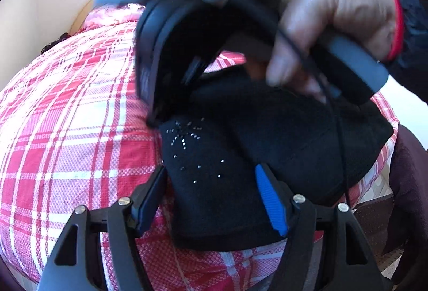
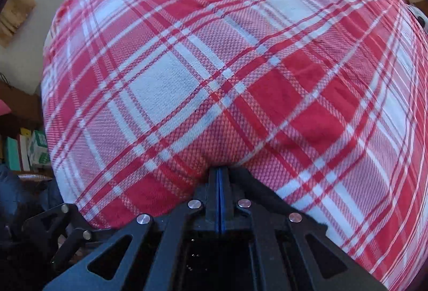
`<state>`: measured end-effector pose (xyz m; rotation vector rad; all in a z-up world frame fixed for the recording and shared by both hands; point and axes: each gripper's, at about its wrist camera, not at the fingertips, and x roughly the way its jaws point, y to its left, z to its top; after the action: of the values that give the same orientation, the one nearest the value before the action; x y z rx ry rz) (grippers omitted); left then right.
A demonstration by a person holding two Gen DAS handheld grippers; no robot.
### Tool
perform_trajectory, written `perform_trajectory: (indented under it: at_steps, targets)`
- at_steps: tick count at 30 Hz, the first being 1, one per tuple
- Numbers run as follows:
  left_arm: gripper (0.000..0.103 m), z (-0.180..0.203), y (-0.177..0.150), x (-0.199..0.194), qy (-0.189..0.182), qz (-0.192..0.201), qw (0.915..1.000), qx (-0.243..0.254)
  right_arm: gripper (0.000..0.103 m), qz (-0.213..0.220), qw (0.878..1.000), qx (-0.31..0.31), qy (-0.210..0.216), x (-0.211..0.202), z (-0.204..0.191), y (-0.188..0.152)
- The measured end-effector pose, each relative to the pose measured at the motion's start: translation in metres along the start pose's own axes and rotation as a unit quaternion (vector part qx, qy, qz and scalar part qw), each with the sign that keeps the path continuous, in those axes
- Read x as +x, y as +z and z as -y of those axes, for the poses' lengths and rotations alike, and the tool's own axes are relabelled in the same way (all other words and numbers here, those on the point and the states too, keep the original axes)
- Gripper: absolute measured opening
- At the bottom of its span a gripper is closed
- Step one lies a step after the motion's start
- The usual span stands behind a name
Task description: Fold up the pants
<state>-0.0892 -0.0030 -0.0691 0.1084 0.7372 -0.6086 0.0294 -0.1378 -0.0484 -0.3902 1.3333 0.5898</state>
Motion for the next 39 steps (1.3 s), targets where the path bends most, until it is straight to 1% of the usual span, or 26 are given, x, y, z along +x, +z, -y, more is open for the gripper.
perform_trajectory:
  at_steps: [1, 3, 5, 8, 10, 11, 12, 13, 14, 15, 17, 18, 19, 20, 21, 22, 24, 25, 27, 29, 30, 33, 35, 37, 39]
  targets:
    - [0.072, 0.0, 0.0, 0.0, 0.0, 0.0, 1.0, -0.002, 0.0, 0.009, 1.0, 0.021, 0.009, -0.008, 0.007, -0.001]
    - [0.072, 0.001, -0.001, -0.001, 0.002, 0.001, 1.0, -0.002, 0.0, 0.045, 0.997, 0.066, 0.001, -0.024, 0.024, -0.007]
    - [0.072, 0.002, -0.002, -0.003, 0.001, 0.003, 1.0, -0.004, 0.0, 0.077, 0.993, 0.089, 0.0, -0.041, 0.025, -0.015]
    - [0.072, 0.005, -0.006, -0.006, 0.004, 0.003, 1.0, -0.004, 0.0, 0.098, 0.993, 0.053, -0.031, -0.059, -0.003, -0.023]
    - [0.072, 0.006, -0.007, -0.007, 0.004, 0.003, 1.0, -0.006, 0.0, 0.093, 0.994, 0.046, -0.023, -0.058, -0.011, -0.027]
    - [0.072, 0.007, -0.007, -0.007, 0.004, 0.002, 1.0, -0.007, 0.0, 0.081, 0.996, 0.032, -0.011, -0.052, -0.017, -0.028]
    - [0.071, 0.008, -0.008, -0.008, 0.006, 0.002, 1.0, -0.008, 0.0, 0.068, 0.997, 0.018, -0.011, -0.041, -0.006, -0.022]
    - [0.071, 0.013, -0.013, -0.012, 0.006, 0.002, 0.9999, -0.009, 0.0, 0.052, 0.998, 0.0, -0.041, -0.029, -0.009, -0.02]
    - [0.071, 0.012, -0.013, -0.012, 0.007, 0.002, 0.9999, -0.012, 0.0, 0.048, 0.997, -0.006, -0.064, -0.02, -0.007, -0.018]
    - [0.071, 0.012, -0.013, -0.012, 0.008, 0.002, 0.9999, -0.013, 0.0, 0.051, 0.997, 0.005, -0.064, -0.015, -0.002, -0.015]
    - [0.071, 0.014, -0.015, -0.015, 0.01, 0.003, 0.9999, -0.011, 0.0, 0.057, 0.996, 0.046, -0.052, -0.007, 0.016, -0.006]
    - [0.071, 0.016, -0.016, -0.016, 0.012, 0.003, 0.9999, -0.009, 0.0, 0.064, 0.995, 0.052, -0.057, -0.008, 0.021, -0.003]
    - [0.071, 0.016, -0.016, -0.017, 0.011, 0.004, 0.9999, -0.009, 0.0, 0.08, 0.99, 0.053, -0.107, -0.013, 0.026, -0.001]
    - [0.071, 0.016, -0.017, -0.018, 0.009, 0.003, 0.9999, -0.011, 0.0, 0.093, 0.986, 0.058, -0.122, -0.018, 0.03, -0.002]
    - [0.071, 0.016, -0.019, -0.019, 0.007, 0.003, 0.9999, -0.013, 0.0, 0.107, 0.984, 0.078, -0.12, -0.027, 0.038, -0.004]
    - [0.071, 0.015, -0.02, -0.02, 0.005, 0.003, 0.9999, -0.015, 0.0, 0.134, 0.979, 0.113, -0.104, -0.043, 0.048, -0.013]
    - [0.071, 0.016, -0.019, -0.021, 0.006, 0.004, 0.9998, -0.016, 0.0, 0.173, 0.973, 0.139, -0.069, -0.069, 0.056, -0.031]
    - [0.071, 0.016, -0.019, -0.022, 0.005, 0.005, 0.9998, -0.018, 0.002, 0.189, 0.97, 0.144, -0.054, -0.079, 0.055, -0.041]
    - [0.071, 0.011, -0.018, -0.022, 0.005, 0.005, 0.9998, -0.019, 0.002, 0.205, 0.967, 0.145, -0.034, -0.087, 0.047, -0.054]
    - [0.071, 0.012, -0.019, -0.023, 0.008, 0.005, 0.9998, -0.018, 0.002, 0.205, 0.968, 0.142, -0.006, -0.085, 0.039, -0.064]
    - [0.071, 0.011, -0.02, -0.022, 0.009, 0.005, 0.9998, -0.018, 0.002, 0.197, 0.971, 0.139, -0.003, -0.082, 0.042, -0.065]
    - [0.072, 0.012, -0.018, -0.021, 0.006, 0.001, 0.9997, -0.022, 0.003, 0.147, 0.98, 0.133, -0.027, -0.056, 0.037, -0.072]
    - [0.072, 0.009, -0.017, -0.02, 0.002, -0.001, 0.9996, -0.029, 0.002, 0.164, 0.977, 0.134, -0.035, -0.049, 0.04, -0.071]
    - [0.072, 0.012, -0.017, -0.023, 0.008, 0.0, 0.9997, -0.023, 0.002, 0.181, 0.973, 0.14, -0.036, -0.042, 0.047, -0.064]
    - [0.074, 0.016, -0.015, -0.027, 0.015, 0.003, 0.9998, -0.014, 0.002, 0.199, 0.965, 0.166, -0.034, -0.044, 0.056, -0.061]
